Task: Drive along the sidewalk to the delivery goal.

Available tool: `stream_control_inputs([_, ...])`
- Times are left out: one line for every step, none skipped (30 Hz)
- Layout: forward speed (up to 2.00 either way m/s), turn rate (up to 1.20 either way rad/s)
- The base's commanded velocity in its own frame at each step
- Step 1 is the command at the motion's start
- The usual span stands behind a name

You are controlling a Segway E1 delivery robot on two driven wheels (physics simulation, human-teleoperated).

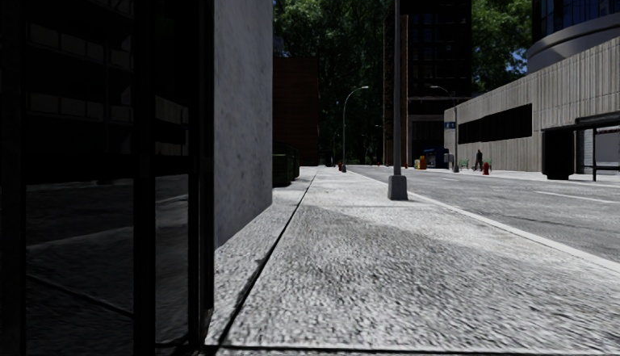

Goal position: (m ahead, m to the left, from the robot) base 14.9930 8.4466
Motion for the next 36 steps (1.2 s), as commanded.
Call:
stream_control_inputs([2.0,0.0])
stream_control_inputs([2.0,0.0])
stream_control_inputs([2.0,0.0])
stream_control_inputs([2.0,0.0])
stream_control_inputs([2.0,0.0])
stream_control_inputs([2.0,0.0])
stream_control_inputs([2.0,0.0])
stream_control_inputs([2.0,0.0])
stream_control_inputs([2.0,0.0])
stream_control_inputs([2.0,0.0])
stream_control_inputs([2.0,0.0])
stream_control_inputs([2.0,0.0])
stream_control_inputs([2.0,0.0])
stream_control_inputs([2.0,0.0])
stream_control_inputs([2.0,0.0])
stream_control_inputs([2.0,0.0])
stream_control_inputs([2.0,0.0])
stream_control_inputs([2.0,0.0])
stream_control_inputs([2.0,0.0])
stream_control_inputs([2.0,0.0])
stream_control_inputs([2.0,0.0])
stream_control_inputs([2.0,0.0])
stream_control_inputs([2.0,0.0])
stream_control_inputs([2.0,0.0])
stream_control_inputs([2.0,0.0])
stream_control_inputs([2.0,0.0])
stream_control_inputs([2.0,-0.06])
stream_control_inputs([2.0,-0.17])
stream_control_inputs([2.0,-0.2])
stream_control_inputs([2.0,-0.21])
stream_control_inputs([2.0,-0.22])
stream_control_inputs([2.0,-0.22])
stream_control_inputs([2.0,-0.23])
stream_control_inputs([2.0,-0.28])
stream_control_inputs([2.0,-0.33])
stream_control_inputs([2.0,-0.35])
